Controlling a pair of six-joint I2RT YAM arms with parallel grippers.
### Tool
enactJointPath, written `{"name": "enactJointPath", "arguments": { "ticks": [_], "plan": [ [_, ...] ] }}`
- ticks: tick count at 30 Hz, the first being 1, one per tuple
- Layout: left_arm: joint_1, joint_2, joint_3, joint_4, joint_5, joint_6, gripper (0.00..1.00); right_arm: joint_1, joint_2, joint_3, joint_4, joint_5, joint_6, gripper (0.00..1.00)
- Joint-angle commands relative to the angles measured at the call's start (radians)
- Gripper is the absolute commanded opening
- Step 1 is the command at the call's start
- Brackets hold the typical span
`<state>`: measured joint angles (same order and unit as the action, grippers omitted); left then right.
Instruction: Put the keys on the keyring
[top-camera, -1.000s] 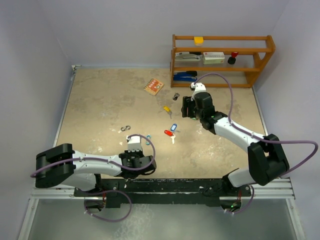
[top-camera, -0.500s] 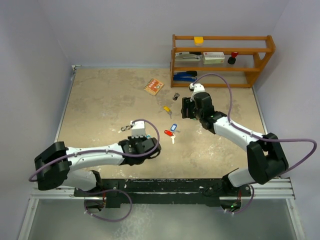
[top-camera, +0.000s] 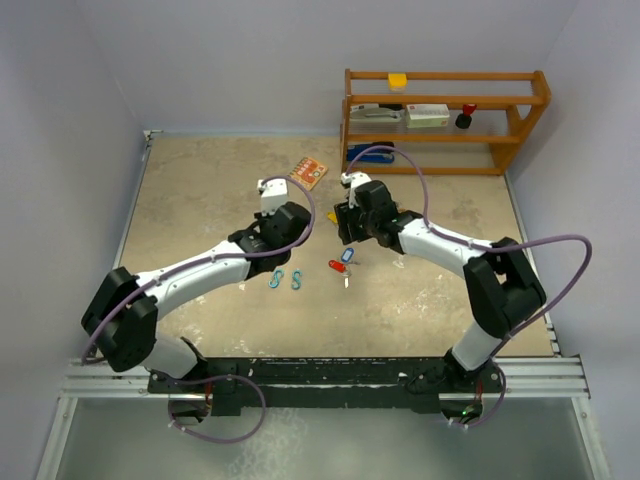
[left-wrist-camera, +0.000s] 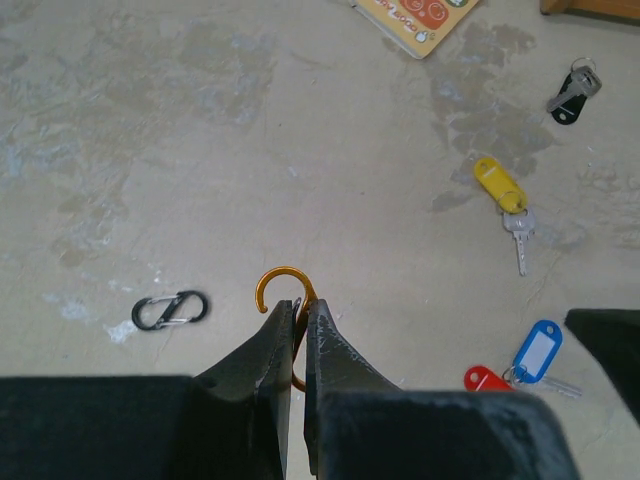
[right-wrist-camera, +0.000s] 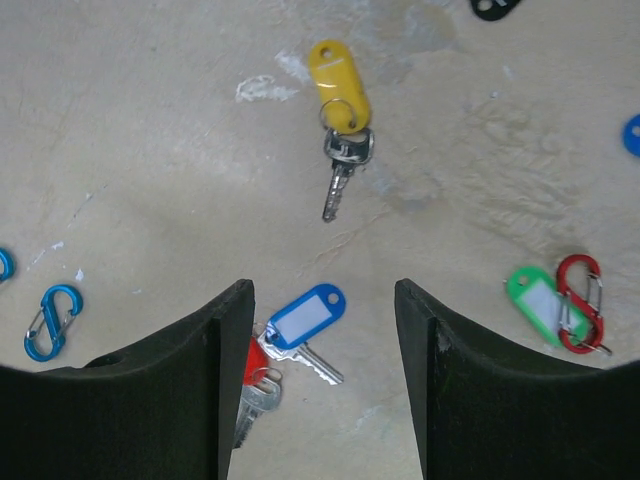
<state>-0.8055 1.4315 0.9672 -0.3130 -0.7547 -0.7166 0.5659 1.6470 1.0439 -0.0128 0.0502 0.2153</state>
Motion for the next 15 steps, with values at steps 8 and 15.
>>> {"name": "enactJointPath", "arguments": {
  "ticks": [8, 15],
  "plan": [
    [0.068, 0.03, 0.063, 0.116, 0.132, 0.1, 0.0, 0.043, 0.081, 0.113, -0.094, 0.045, 0.0, 0.6],
    [0.077, -0.003, 0.027, 0.112, 0.143, 0.099, 0.0, 0.043, 0.147, 0.149, -0.086, 0.059, 0.02, 0.58]
  ]
}}
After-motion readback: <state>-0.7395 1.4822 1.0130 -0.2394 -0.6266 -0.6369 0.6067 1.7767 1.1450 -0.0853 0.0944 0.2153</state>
